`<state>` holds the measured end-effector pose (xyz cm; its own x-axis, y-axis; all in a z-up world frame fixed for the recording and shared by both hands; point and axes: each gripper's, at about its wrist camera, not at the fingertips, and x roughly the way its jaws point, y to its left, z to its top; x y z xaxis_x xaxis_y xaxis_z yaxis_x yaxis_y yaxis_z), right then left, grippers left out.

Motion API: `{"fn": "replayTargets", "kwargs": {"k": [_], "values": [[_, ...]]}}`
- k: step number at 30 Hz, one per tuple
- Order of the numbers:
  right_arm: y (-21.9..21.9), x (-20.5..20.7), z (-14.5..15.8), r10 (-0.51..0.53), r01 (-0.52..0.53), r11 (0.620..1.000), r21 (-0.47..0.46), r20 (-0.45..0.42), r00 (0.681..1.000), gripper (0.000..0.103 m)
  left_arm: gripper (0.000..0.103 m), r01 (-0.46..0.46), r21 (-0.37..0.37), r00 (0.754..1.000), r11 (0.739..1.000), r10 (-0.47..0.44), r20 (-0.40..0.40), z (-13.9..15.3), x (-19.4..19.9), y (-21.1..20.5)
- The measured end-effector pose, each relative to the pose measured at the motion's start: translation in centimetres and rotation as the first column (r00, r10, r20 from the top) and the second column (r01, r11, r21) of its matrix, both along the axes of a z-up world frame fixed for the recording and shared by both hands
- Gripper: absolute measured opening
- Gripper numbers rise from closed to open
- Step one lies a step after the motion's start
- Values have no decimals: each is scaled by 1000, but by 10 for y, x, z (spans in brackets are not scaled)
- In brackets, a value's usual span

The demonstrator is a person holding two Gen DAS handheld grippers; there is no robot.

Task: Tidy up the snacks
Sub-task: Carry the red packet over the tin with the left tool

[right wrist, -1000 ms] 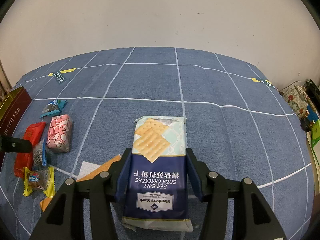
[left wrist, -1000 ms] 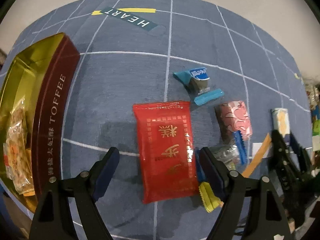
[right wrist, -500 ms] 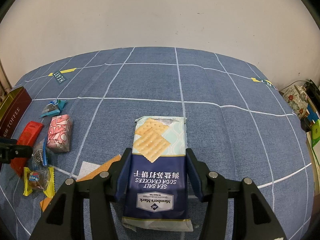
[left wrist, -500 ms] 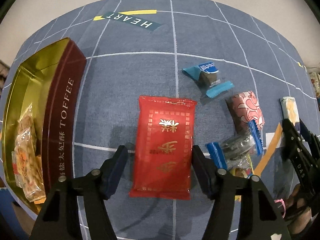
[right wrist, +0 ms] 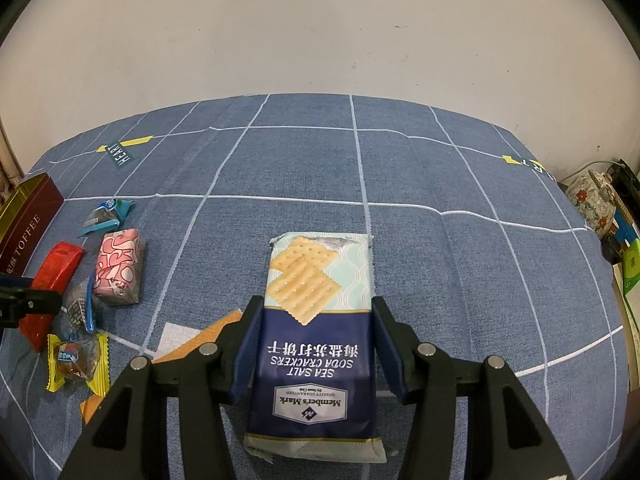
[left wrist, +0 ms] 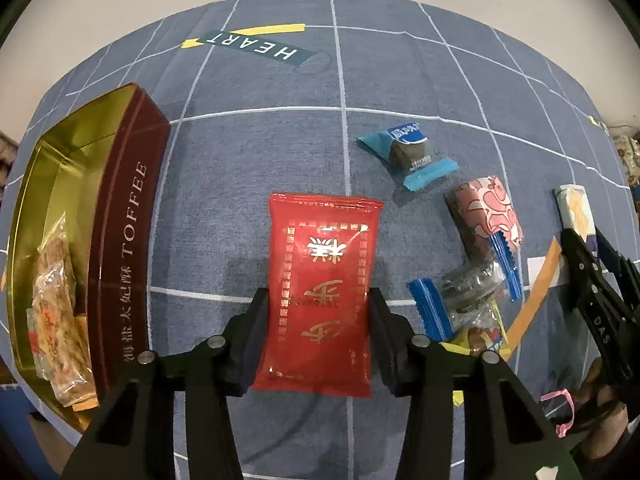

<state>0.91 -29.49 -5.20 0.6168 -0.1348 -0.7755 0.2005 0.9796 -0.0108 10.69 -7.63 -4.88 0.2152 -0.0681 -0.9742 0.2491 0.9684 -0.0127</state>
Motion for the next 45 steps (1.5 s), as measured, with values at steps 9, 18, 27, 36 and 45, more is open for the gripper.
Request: {"fn": "replayTargets", "kwargs": {"k": [9,18,27,36,45], "values": [[0,0,0,0,0,1000,0,0,1000,54,41,-1,-4,1000,1000,1,-9,1,-7,13],[0,0,-1,0,0,1000,0,0,1000,54,41,1,-28,1000,1000,-2,-24,5,-19,24],[0,0,-1,-1,1,1000,-1,1,1000,54,41,11,-39,1000,999,-12,-16,18,-30,33],[0,-1,-1,-1,1,1000,-1,1,1000,54,41,32,-31,999,999,-31,27,43,-38,40],[1,-1,-2,-1,1,1000,-1,1,1000,54,41,-13,-39,997,999,16,80,75,-35,76]]}}
